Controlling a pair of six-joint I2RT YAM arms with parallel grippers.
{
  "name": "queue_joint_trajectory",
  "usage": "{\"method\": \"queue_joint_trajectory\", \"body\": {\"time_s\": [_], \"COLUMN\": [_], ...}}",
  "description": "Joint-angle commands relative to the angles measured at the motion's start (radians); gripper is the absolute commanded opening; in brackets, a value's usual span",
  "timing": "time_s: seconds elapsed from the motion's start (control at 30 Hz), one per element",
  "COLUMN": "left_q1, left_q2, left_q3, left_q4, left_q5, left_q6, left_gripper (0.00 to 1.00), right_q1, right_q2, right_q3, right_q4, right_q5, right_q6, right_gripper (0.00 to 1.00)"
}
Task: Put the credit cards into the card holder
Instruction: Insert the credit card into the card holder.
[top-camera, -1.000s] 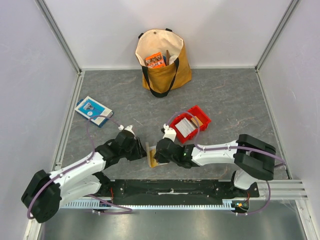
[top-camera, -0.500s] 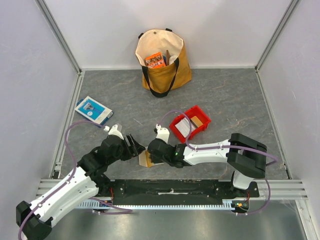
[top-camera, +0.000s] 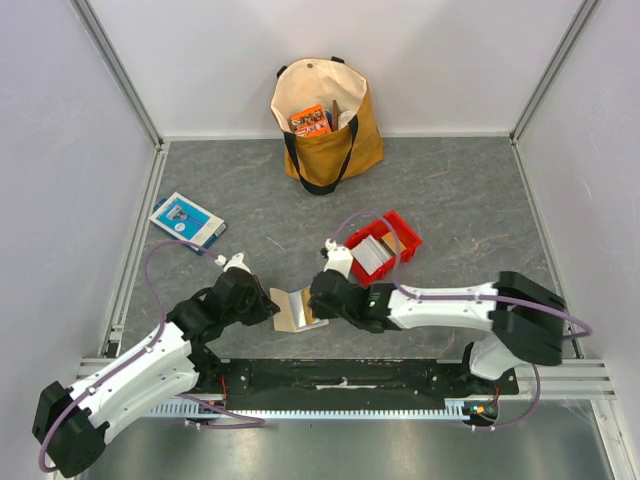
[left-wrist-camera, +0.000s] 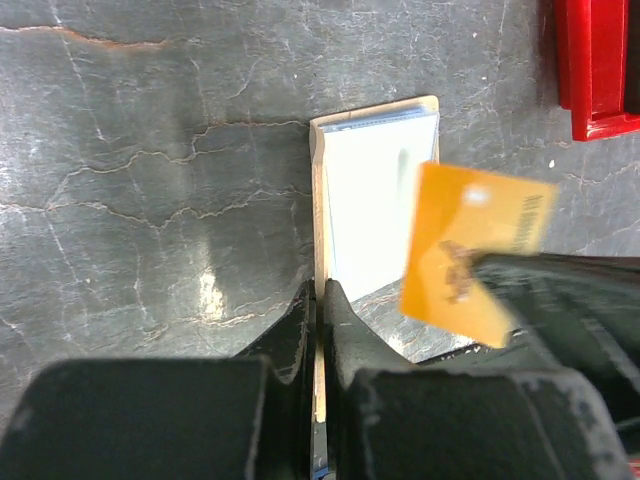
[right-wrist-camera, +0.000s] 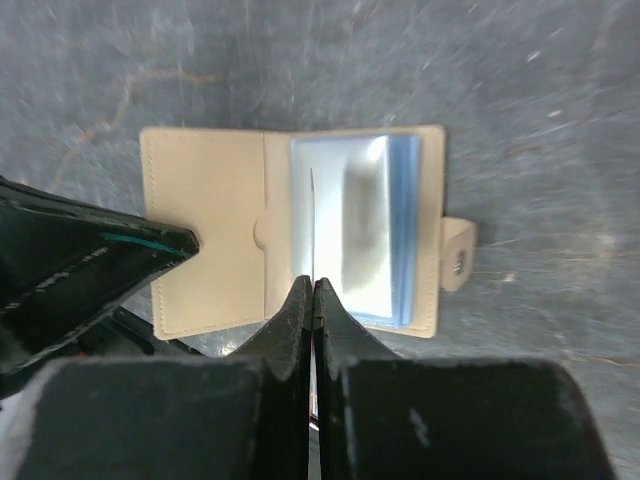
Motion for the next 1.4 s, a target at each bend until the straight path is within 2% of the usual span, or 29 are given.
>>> {"method": "queue_joint_trajectory", "body": {"time_s": [0.0,0.2,0.9,1.03,1.37], "left_q1": [0.004,0.004,0.002,0.004,0.004], "left_q2": [0.008,0.047,0.136,0.16,0.232], "left_q3": [-0.012,-0.021,-0.048,-0.067,-0.074], "left_q4": [0.033,0.076,0.155,0.192,0.287], "left_q5": [-0.005,0.016,0.05,0.087,0.111], "left_q6": [0.036,0.067,0.085,0.073,0.065], "left_gripper": [0.02,0.02,0.02,0.02,0.02], "right_q1": [-0.057,-0.148,-0.163,-0.163,-0.157], "right_q2": [-0.161,-0.239,-0.096,-0.11,-0.172], "right_q3": [-0.062,-0.149,-0.174,-0.175,-0.1], "right_q4": [-0.029,-0.024,0.016,0.065,0.046], "right_q5": [0.069,0.005,-0.091,-0.146,-0.187], "right_q6": [-0.028,-0.071,-0.057,-0.04,-0.072], "right_gripper": [0.0,0.0,0.0,0.0,0.0]}}
